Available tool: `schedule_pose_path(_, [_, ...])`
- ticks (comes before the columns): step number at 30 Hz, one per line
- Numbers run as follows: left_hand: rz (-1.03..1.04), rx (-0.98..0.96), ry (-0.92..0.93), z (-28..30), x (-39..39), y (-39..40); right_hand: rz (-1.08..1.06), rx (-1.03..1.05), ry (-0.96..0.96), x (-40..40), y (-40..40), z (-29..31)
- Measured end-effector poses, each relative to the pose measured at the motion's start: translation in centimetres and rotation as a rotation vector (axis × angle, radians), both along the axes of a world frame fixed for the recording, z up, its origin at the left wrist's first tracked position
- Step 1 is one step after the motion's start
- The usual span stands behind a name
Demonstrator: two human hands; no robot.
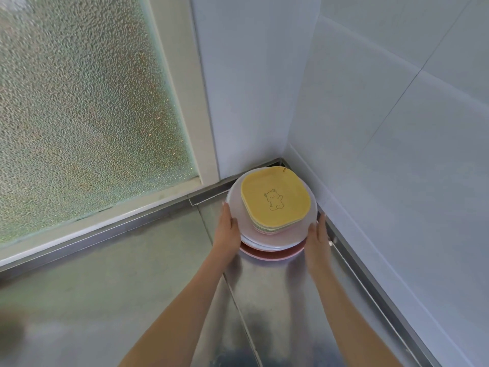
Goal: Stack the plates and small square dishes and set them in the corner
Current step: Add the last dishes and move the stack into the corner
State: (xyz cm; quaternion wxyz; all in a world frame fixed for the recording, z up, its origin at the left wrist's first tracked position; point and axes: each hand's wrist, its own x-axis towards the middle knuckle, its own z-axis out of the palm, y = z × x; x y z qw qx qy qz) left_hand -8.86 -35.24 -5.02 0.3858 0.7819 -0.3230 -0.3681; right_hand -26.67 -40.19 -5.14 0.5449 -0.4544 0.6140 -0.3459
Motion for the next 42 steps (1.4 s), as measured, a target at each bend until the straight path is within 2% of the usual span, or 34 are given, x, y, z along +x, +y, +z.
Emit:
schedule_pose_path(7, [-0.037,0.071,-0.032,0.2,0.1,-0.4,-0.011,-0.031,0.020,0.9,-0.2,-1.5])
schedule_pose_path(12, [-0.048,0.049,0.018,0.1,0.4,-0.2,-0.052,0.028,0.028,1.2,-0.3,-1.2])
schedule_pose_path(15, [0.006,0.009,-0.011,0.6,0.4,0.3,-0.098,-0.032,0.039,1.2,0.2,0.5])
schedule_pose_path(17, [0.014,-0.089,-0.022,1.9,-0.7,0.5,-0.045,-0.126,0.022,1.6,0.4,1.7])
schedule_pose_path(20, [-0.036,-0.202,0.088,3.9,-2.9,-0.7,0.042,-0.230,0.087,3.1,-0.8,2.3])
schedule_pose_path(24, [-0.117,-0.125,-0.013,3.9,-3.5,-2.2,0.049,-0.205,0.249,3.7,-3.2,2.4])
schedule_pose_path(30, [-0.090,-0.117,-0.141,3.4,-2.5,-1.4,0.095,-0.235,0.303,3.8,-2.1,1.8])
schedule_pose_path(35, [-0.183,-0.084,-0.094,4.5,-2.8,-1.3,0.076,-0.251,0.287,3.1,-2.5,2.0])
schedule_pose_path(42, [-0.133,-0.118,-0.081,4.1,-3.7,-2.1,0.183,-0.233,0.380,2.9,-5.7,3.7])
